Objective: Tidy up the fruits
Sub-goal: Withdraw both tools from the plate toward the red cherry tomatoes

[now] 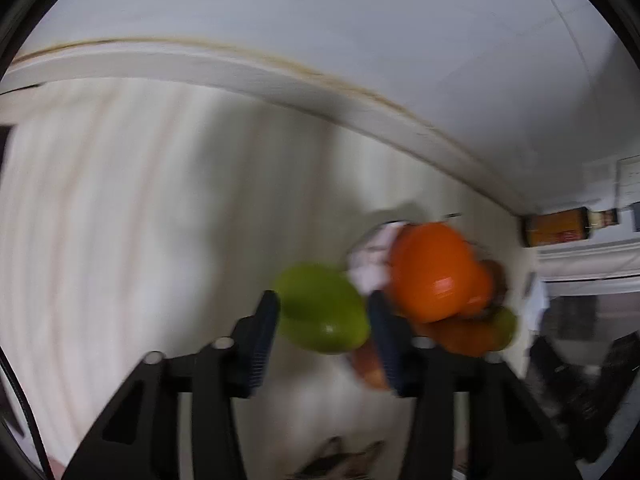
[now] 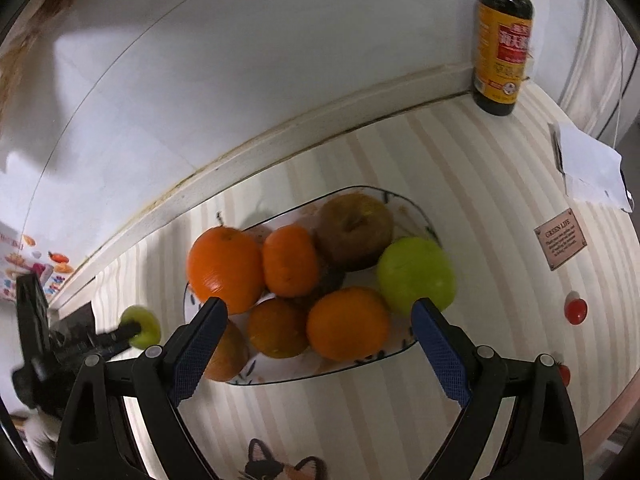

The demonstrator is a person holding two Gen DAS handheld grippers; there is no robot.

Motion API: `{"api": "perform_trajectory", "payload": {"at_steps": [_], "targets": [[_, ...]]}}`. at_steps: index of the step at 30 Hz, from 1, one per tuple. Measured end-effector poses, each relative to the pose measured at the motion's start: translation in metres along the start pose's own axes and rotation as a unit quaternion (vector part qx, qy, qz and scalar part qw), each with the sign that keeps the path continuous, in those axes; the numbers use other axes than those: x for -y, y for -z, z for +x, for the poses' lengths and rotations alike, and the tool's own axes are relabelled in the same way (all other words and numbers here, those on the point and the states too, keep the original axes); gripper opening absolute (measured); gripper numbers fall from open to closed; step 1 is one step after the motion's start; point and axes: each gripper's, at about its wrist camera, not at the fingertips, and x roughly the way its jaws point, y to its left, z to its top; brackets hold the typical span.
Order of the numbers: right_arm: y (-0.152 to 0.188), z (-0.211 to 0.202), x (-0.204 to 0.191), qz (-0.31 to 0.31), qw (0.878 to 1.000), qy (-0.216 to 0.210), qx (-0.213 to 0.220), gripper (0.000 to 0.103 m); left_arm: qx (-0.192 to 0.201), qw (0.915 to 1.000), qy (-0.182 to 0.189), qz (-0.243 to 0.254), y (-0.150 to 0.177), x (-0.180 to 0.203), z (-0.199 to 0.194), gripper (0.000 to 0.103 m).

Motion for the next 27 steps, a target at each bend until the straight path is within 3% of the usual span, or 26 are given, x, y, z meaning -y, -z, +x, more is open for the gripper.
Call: {"api": "perform_trajectory", "payload": {"at_steps": [2,7,12,16,25,27], "targets": [[-0.002,-0.002,0.007,0.003,1.0,0.002,0.002,0.095,0.015,0.9997,-0.013,0.014,-0.008,0.014,0.001,0.039],[-0.009,-0.002,0.022,0.013,1.0,0.001,-0.002,0.095,0.007,0.9999,0.002,0.009,-0.044,0.026,0.017,0.039],[-0.013,-0.001,0.029,0.017,1.0,-0.003,-0.003,0.095,0.007,0.9997,0.019,0.011,-0.046,0.031,0.004,0.039],[-0.016,-0.001,0.032,0.017,1.0,-0.004,-0.003,0.095,-0.019,0.9976,0.066,0.005,-0.031,0.042,0.008,0.039],[-0.024,-0.014,0.037,0.018,1.0,-0.014,0.01,0.095,-0.014,0.999,0.039,0.013,-0.024,0.056,0.004,0.04],[-0.025,-0.018,0.042,0.025,0.999,-0.02,0.012,0.095,-0.003,0.9998,0.012,0.016,-0.02,0.06,-0.007,0.04]]}}
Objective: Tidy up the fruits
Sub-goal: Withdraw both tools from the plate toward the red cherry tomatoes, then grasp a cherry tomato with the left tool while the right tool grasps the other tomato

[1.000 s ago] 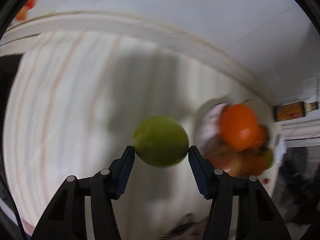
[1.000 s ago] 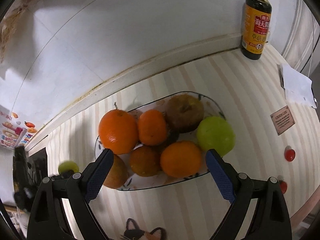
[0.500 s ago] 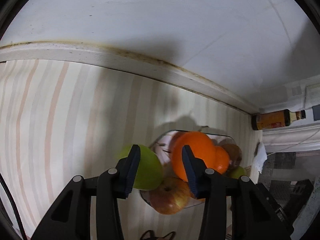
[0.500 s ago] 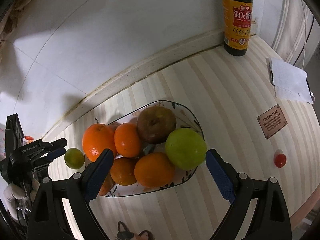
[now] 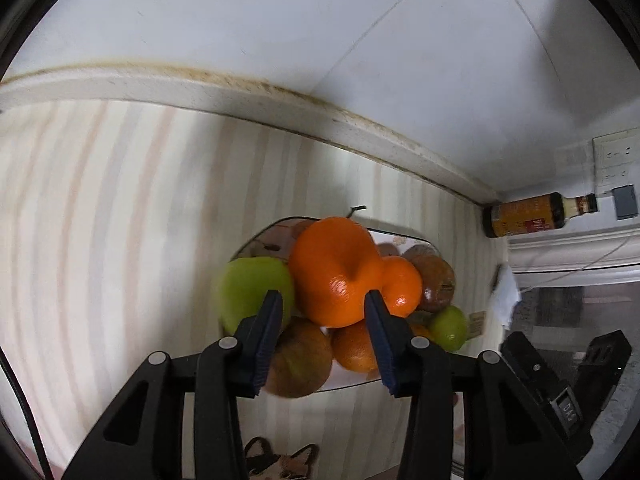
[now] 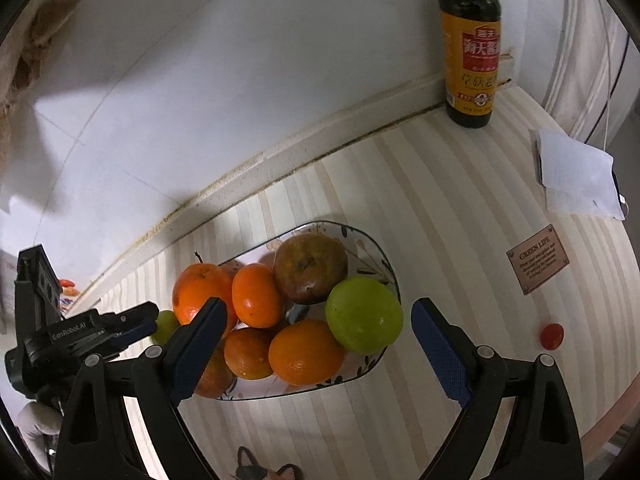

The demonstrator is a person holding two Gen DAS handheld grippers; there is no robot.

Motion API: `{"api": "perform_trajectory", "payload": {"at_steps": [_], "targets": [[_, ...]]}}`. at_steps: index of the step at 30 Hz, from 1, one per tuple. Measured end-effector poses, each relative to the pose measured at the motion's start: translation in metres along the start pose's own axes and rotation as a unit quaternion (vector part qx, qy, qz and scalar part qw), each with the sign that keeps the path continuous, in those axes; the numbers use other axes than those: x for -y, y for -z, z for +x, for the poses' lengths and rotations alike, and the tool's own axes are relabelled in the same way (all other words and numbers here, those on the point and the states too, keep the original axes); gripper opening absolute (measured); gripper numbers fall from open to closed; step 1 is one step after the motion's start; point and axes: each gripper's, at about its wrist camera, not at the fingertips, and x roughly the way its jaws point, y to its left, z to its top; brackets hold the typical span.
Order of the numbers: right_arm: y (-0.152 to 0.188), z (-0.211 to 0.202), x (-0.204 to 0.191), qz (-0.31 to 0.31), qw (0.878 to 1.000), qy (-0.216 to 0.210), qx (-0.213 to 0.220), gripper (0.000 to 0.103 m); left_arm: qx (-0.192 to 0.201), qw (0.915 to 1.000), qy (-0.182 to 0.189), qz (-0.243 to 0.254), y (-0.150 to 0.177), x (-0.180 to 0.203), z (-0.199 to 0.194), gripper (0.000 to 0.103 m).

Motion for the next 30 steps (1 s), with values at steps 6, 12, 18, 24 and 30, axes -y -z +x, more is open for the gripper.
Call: {"api": "perform_trajectory", "payload": {"at_steps": [6,12,18,24,30], "targets": [[0.005,-0.018,0.014,-0.006,1.0,0.008,-0.005,0.095,0.052,0.993,-0.086,0.063,0.036,0.035,-0.033,0.079],[0.024,-0.047,0.057,-0.035,0.997,0.069,-0.015,0.095,0.076,0.9738,-0.144,0.158,0.095,0.098,-0.022,0.094],[0.031,-0.05,0.126,-0.039,0.993,0.105,-0.034,0.073,0.068,0.9546,-0.205,0.205,0.138,0.158,0.038,0.094],[0.03,-0.011,0.171,-0.055,0.991,0.105,-0.067,0.056,0.054,0.9424,-0.247,0.219,0.155,0.187,0.082,0.094],[0.037,0.026,0.188,-0.081,0.987,0.109,-0.088,0.029,0.048,0.9404,-0.251,0.224,0.167,0.214,0.1,0.094]]}}
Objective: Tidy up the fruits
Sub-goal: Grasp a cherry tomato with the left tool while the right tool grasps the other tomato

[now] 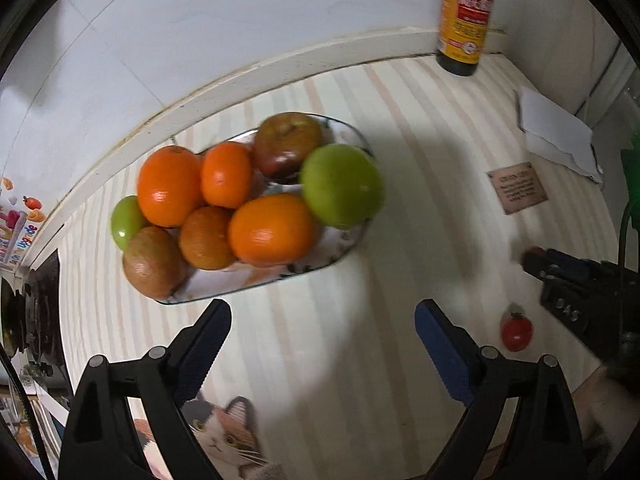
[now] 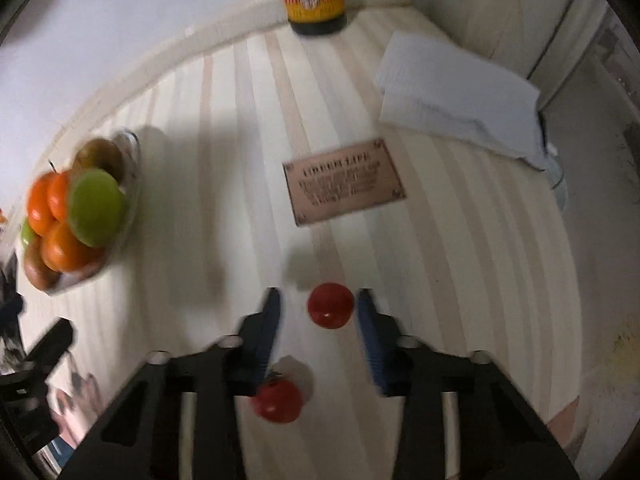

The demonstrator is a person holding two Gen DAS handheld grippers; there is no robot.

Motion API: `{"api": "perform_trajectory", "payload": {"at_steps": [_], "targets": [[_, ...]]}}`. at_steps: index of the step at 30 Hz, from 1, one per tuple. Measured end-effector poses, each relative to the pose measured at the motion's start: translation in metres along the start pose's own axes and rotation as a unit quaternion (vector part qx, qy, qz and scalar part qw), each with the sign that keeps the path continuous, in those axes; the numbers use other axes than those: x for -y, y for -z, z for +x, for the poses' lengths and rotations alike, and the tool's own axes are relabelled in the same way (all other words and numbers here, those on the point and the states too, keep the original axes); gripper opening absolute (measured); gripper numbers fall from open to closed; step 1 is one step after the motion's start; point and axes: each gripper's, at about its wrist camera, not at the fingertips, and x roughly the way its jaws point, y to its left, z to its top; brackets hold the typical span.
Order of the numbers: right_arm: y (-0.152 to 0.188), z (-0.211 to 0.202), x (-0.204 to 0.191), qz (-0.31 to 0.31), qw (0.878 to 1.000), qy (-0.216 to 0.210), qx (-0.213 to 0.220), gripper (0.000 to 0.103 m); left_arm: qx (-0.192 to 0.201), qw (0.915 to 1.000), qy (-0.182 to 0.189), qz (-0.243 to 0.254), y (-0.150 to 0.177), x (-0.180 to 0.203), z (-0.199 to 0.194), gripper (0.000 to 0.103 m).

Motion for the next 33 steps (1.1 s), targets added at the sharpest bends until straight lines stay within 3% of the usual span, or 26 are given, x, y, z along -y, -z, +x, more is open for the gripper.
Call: {"api": "perform_trajectory", "payload": {"at_steps": [2,6,10,11,16,25,33], "targets": [[0.005,-0.005,0.005,-0.007,1.0,-0.008,0.019,0.028,-0.009,0.9997,0.021,0.0,0.001,0.011,0.0,0.094],[0.017,-0.025,0.036,0.022,0.998,-0.035,0.044,0.028,-0.048,0.9936,0.099,0.025,0.01,0.051,0.01,0.094],[0.038,-0.038,0.079,0.058,0.996,-0.042,0.049,0.028,-0.072,0.9859,0.136,0.065,0.016,0.095,0.02,0.094],[0.045,-0.042,0.086,0.062,0.996,-0.039,0.05,0.028,-0.073,0.985,0.137,0.075,0.016,0.104,0.022,0.092],[0.071,-0.05,0.123,0.094,0.994,-0.033,0.051,0.028,-0.092,0.9788,0.137,0.121,0.019,0.145,0.038,0.058],[0.087,-0.048,0.144,0.124,0.99,-0.037,0.054,0.028,-0.076,0.9785,0.121,0.149,0.018,0.174,0.042,0.029],[0.08,-0.047,0.13,0.111,0.991,-0.043,0.056,0.028,-0.068,0.9796,0.135,0.133,0.02,0.156,0.033,0.027]]}}
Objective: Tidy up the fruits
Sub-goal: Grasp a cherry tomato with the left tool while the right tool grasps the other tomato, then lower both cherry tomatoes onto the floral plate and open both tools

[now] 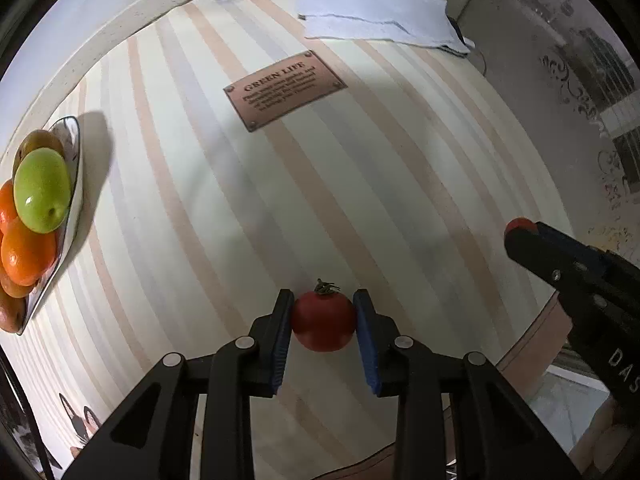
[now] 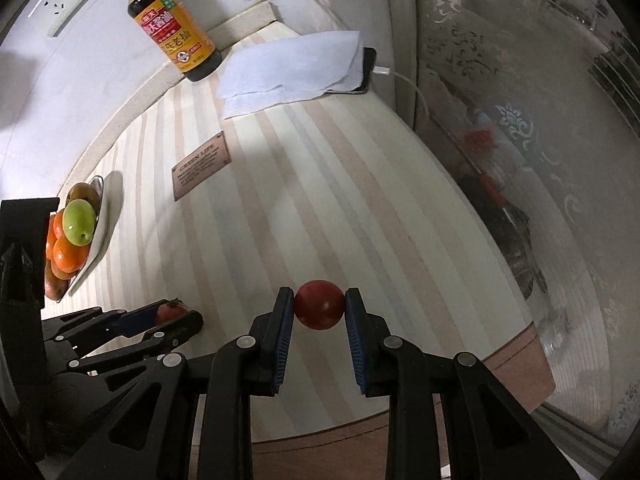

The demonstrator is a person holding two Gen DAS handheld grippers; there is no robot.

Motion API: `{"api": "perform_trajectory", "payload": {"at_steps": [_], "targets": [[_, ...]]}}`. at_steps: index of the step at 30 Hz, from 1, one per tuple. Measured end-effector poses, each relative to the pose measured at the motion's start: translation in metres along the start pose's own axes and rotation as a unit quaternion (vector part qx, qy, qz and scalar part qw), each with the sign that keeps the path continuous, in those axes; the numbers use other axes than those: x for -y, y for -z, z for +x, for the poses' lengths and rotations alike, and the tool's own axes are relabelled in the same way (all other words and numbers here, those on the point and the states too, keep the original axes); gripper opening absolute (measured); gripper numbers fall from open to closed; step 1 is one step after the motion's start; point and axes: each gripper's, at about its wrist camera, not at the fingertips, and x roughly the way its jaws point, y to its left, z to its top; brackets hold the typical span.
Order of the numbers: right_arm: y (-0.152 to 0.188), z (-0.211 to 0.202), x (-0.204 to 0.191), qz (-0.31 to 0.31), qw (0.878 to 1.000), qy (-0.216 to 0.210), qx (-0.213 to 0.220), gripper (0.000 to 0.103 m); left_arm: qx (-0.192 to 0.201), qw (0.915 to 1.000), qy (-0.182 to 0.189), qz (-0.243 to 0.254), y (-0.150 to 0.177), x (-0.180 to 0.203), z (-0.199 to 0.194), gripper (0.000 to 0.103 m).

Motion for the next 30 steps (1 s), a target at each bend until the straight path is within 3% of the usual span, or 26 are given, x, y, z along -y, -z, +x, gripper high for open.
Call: {"api": "perform_trajectory", "payload": {"at_steps": [8,12,17,22,25,30], "targets": [[0.0,-0.01,-0.04,-0.033,0.999,-0.027,0.006,0.028,0.044,0.9981,0.001,-0.042,0.01,-0.049,-0.041,0.027],[-0.004,-0.009,-0.075,-0.06,0.997,-0.051,0.006,0.028,0.063,0.9933,0.003,-0.097,0.023,-0.098,-0.064,0.027],[-0.008,0.0,-0.131,-0.095,0.991,-0.099,-0.004,0.028,0.079,0.9797,0.006,-0.184,0.045,-0.17,-0.083,0.027],[-0.011,0.017,-0.189,-0.104,0.981,-0.163,-0.017,0.028,0.087,0.9599,0.011,-0.266,0.066,-0.234,-0.087,0.027],[-0.011,0.031,-0.215,-0.084,0.974,-0.21,-0.028,0.028,0.092,0.948,0.017,-0.304,0.074,-0.262,-0.089,0.027],[-0.014,0.061,-0.235,-0.032,0.963,-0.265,-0.043,0.028,0.1,0.9388,0.028,-0.328,0.076,-0.287,-0.09,0.028]]}}
